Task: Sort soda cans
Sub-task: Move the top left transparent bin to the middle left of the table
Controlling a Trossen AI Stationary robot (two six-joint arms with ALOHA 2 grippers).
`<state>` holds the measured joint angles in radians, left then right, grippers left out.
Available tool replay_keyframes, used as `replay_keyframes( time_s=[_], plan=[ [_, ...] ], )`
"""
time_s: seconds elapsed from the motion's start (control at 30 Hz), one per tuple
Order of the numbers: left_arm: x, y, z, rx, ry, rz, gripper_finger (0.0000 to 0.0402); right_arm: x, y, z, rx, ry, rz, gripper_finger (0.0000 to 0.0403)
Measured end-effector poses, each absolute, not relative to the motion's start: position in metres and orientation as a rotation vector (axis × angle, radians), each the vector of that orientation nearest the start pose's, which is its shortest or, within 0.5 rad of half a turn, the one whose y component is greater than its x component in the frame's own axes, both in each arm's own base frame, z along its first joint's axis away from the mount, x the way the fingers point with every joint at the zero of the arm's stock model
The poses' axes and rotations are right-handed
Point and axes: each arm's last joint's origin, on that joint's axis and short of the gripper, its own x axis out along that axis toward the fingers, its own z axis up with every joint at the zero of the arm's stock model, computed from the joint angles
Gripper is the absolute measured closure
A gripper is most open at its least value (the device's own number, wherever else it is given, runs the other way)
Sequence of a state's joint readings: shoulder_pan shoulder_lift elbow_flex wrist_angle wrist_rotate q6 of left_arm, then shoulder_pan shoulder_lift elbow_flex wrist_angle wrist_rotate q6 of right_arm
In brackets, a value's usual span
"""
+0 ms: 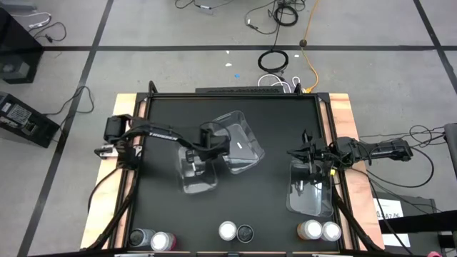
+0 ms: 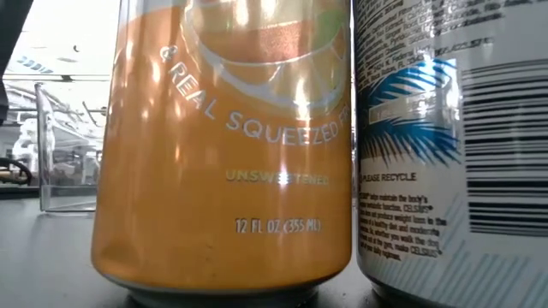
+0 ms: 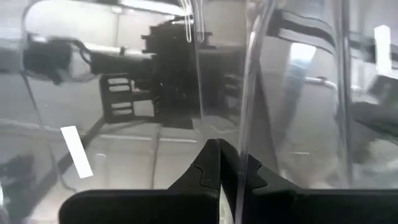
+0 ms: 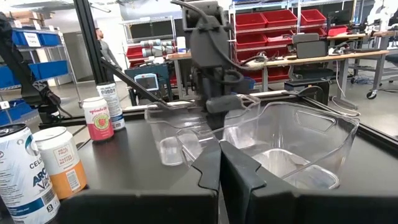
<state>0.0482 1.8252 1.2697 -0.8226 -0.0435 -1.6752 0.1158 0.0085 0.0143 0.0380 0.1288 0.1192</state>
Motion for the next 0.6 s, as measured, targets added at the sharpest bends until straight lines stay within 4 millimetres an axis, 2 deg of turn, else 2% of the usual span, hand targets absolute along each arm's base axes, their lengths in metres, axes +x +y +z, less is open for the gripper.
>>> replay_keyframes(
  time_s=[0.2, 0.37, 0.6],
  plan=[
    [0.343, 0.041, 0.186, -1.315, 0.986, 1.168, 0.0396, 0.097, 0.007, 0.171, 0.124, -0.043, -0.011, 0.0403],
    [0.344, 0.045, 0.187, -1.31, 0.961, 1.168, 0.0395, 0.097, 0.008, 0.171, 0.124, -0.042, -0.011, 0.0403],
    [0.345, 0.047, 0.187, -1.265, 0.98, 1.135, 0.0344, 0.097, 0.008, 0.171, 0.124, -0.043, -0.01, 0.0403]
  ],
)
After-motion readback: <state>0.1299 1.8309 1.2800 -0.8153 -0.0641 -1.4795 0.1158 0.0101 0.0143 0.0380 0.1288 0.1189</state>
